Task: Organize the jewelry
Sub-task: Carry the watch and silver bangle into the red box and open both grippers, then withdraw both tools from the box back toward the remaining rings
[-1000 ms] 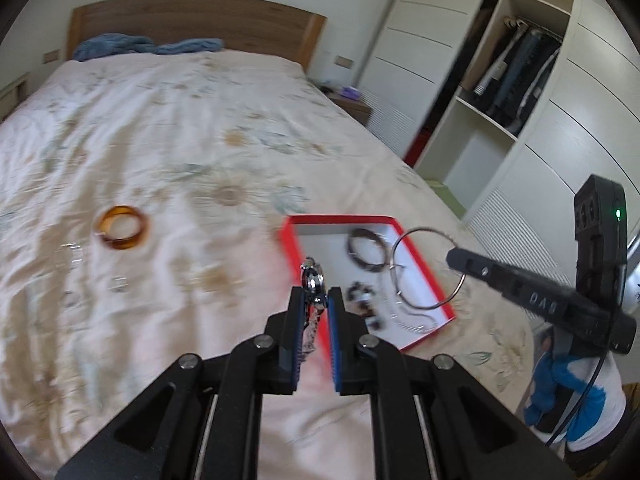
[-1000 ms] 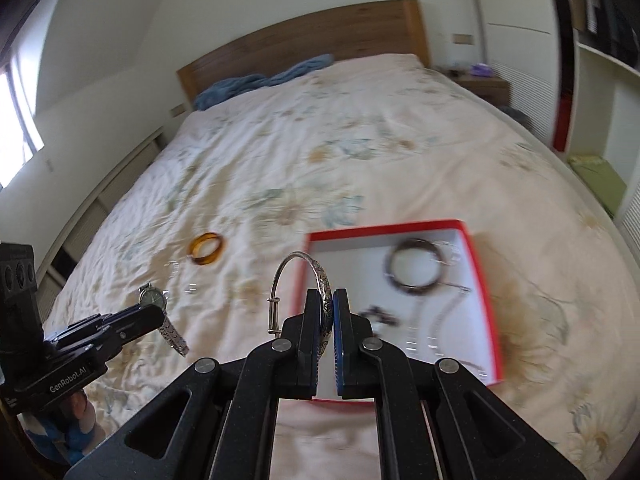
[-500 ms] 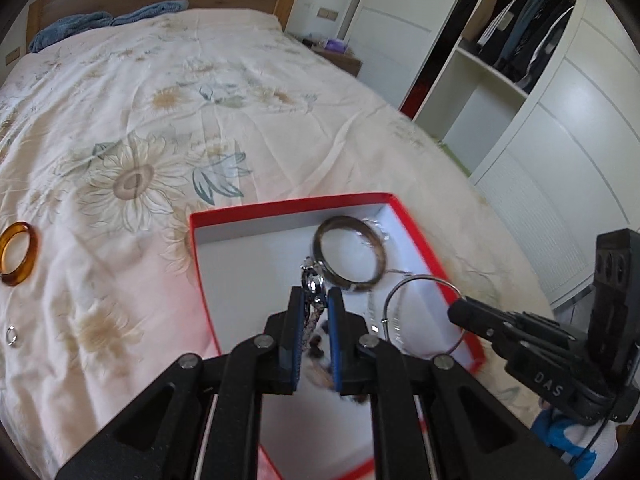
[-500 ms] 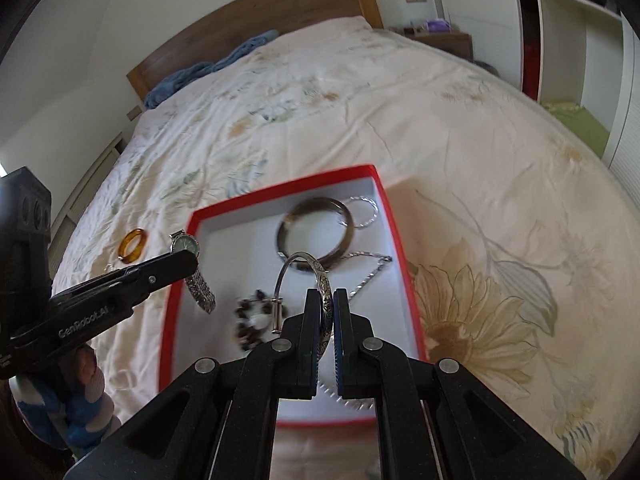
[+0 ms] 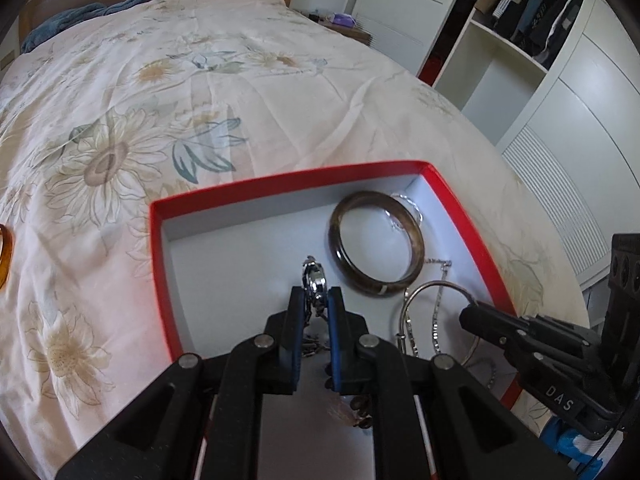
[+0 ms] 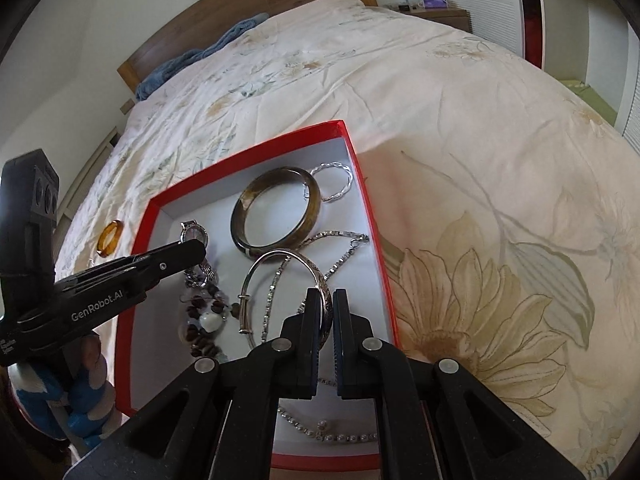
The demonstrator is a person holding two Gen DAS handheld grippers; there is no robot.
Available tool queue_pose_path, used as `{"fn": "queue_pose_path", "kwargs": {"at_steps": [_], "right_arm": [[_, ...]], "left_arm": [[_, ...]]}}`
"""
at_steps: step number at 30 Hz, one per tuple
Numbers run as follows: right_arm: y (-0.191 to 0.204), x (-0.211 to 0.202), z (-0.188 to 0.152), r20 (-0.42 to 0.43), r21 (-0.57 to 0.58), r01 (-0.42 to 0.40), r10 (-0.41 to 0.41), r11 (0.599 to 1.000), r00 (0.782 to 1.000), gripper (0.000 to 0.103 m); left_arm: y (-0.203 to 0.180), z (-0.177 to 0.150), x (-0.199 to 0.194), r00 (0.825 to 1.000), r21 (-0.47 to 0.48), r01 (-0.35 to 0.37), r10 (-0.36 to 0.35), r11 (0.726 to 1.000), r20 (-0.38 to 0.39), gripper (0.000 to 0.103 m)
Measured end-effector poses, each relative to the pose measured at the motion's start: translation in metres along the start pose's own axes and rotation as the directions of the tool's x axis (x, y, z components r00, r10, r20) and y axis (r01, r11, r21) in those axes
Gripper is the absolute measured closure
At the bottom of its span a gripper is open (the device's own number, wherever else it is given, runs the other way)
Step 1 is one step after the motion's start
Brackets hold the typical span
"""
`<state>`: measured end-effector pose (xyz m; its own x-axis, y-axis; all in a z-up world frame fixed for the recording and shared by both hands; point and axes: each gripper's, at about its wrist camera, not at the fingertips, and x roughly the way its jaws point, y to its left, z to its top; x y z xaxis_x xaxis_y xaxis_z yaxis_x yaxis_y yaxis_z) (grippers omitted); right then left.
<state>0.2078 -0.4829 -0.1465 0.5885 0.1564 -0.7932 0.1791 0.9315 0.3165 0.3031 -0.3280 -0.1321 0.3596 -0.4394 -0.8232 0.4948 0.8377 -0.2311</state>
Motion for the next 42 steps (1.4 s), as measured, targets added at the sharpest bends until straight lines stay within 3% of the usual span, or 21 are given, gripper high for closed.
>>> {"fn": "queue_pose_path", "kwargs": {"at_steps": [5, 11, 15, 21, 28, 35, 42], "right_arm": [[0.006, -0.002, -0.001, -0.003, -0.035, 0.042, -0.042, 0.998, 0.999, 0.096], [0.001, -0.012, -0.004, 0.005, -0.005, 0.032, -0.032, 0.999, 0.999, 0.093], [0.004, -0.028, -0.004, 0.027, -0.001, 0.027, -0.027, 1.0, 0.999, 0.089], [0.019, -0.059, -0.009, 0.055, -0.011, 0.026, -0.025, 1.0, 0.998, 0.078], [0.057, -0.1, -0.025, 0.066, -0.066, 0.007, -0.003, 0.998, 0.998, 0.072], [0.105, -0.137, -0.054, 0.08, -0.134, -0.023, 0.034, 0.991, 0.996, 0.065], [0.136, -0.172, -0.082, 0.109, -0.175, -0.023, 0.042, 0.984, 0.993, 0.058]], "left_arm": [[0.002, 0.001, 0.004, 1.0, -0.006, -0.002, 0.002, 1.0, -0.027, 0.092], [0.004, 0.002, 0.0, 0.999, -0.052, 0.031, -0.033, 0.998, -0.038, 0.091], [0.003, 0.0, -0.013, 0.999, -0.062, 0.03, -0.032, 0.998, -0.027, 0.081], [-0.004, -0.012, -0.056, 0.999, -0.036, 0.036, -0.035, 0.999, 0.02, 0.078], [-0.004, -0.052, -0.122, 0.997, -0.05, 0.042, -0.039, 0.998, 0.07, 0.078], [0.003, -0.095, -0.194, 0.988, -0.066, -0.029, 0.038, 0.997, 0.146, 0.078], [0.01, -0.141, -0.234, 0.984, -0.102, -0.068, 0.083, 0.992, 0.156, 0.078]]}}
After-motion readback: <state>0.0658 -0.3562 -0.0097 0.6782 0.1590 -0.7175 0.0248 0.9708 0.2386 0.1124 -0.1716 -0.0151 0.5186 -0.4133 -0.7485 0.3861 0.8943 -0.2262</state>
